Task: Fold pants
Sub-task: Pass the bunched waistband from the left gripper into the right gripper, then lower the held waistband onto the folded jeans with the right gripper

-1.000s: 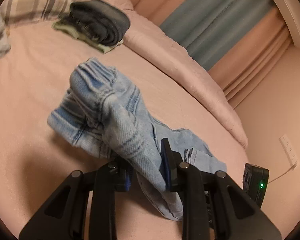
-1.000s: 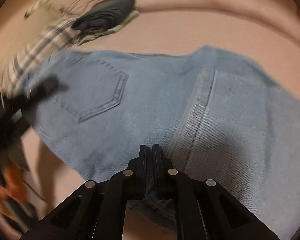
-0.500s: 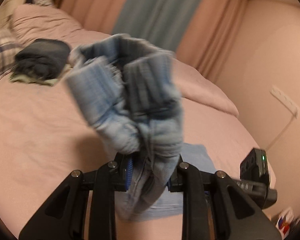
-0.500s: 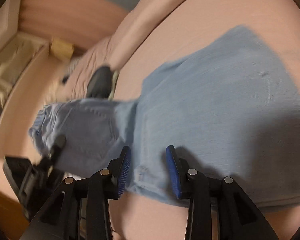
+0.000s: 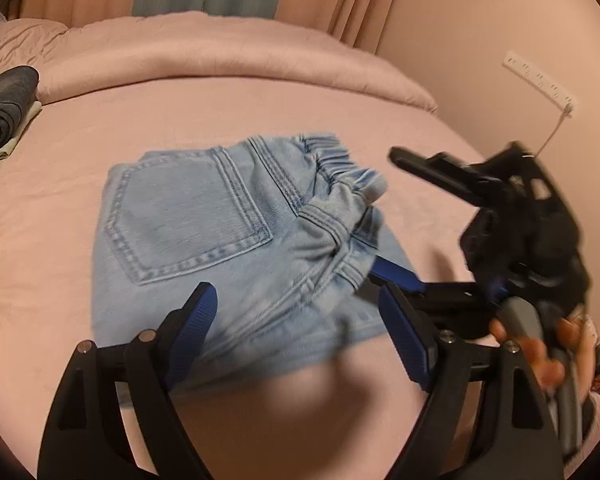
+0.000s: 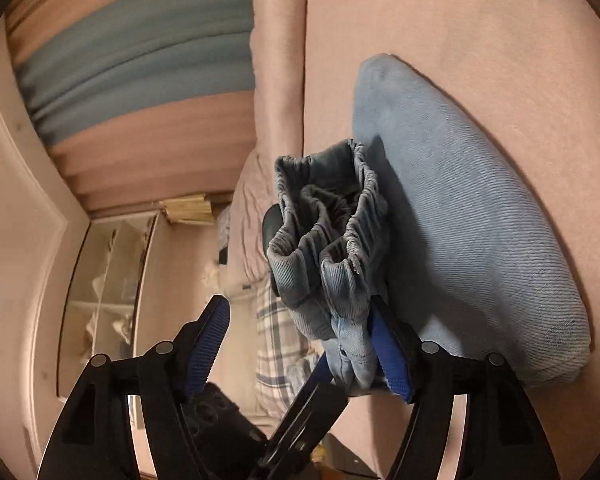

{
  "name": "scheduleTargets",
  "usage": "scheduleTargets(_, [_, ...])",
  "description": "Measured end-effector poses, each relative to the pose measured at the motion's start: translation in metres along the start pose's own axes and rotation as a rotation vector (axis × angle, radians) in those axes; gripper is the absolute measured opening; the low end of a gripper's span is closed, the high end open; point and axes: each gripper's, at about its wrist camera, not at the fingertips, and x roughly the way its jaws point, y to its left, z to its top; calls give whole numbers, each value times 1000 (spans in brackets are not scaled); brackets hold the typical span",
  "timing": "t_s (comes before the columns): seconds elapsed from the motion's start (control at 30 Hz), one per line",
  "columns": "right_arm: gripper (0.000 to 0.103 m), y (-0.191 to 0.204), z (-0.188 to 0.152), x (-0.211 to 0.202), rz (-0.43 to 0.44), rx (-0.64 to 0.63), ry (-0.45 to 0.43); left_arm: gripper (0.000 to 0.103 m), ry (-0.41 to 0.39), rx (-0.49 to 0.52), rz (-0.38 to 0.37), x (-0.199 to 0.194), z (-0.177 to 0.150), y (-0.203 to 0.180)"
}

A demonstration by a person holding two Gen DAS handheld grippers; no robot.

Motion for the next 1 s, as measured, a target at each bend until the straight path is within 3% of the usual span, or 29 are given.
scheduleTargets(0.13, [71,5,3,4,-87,-17,9,92,-54,-90,35,-30,-16,31])
scheduleTargets(0.27, [71,29,-1,18,-329,-153,-8,92,-66,-251,71,-49,-36,64])
scheduleTargets(0.33, [69,38,-2,26,-403,-211,-34,92,-69,-299,84,-55,-43,74])
scheduleTargets(0.47, [40,54,-9,37,-582,-425,-107,92,-71,-352,81,-63,-53,90])
scheduleTargets(0.6, [32,72,-7,34,-573,-545,-107,92,-60,-358,73,-69,-58,95])
scheduleTargets(0.77, [31,99,-5,-6,-568,-609,-223,92,-54,-349,54,-66,-59,92])
scheduleTargets(0.87, [32,74,5,-3,-651,-581,-159,92,-39,-359,43,-57,-56,92])
scheduleTargets(0.93, [35,44,14,-3,-695,-476,-135,92,-25,-358,39,-53,-54,89])
scheduleTargets(1.0, [36,36,18,-11,-623,-446,-145,92,-23,-336,40,-52,-52,87])
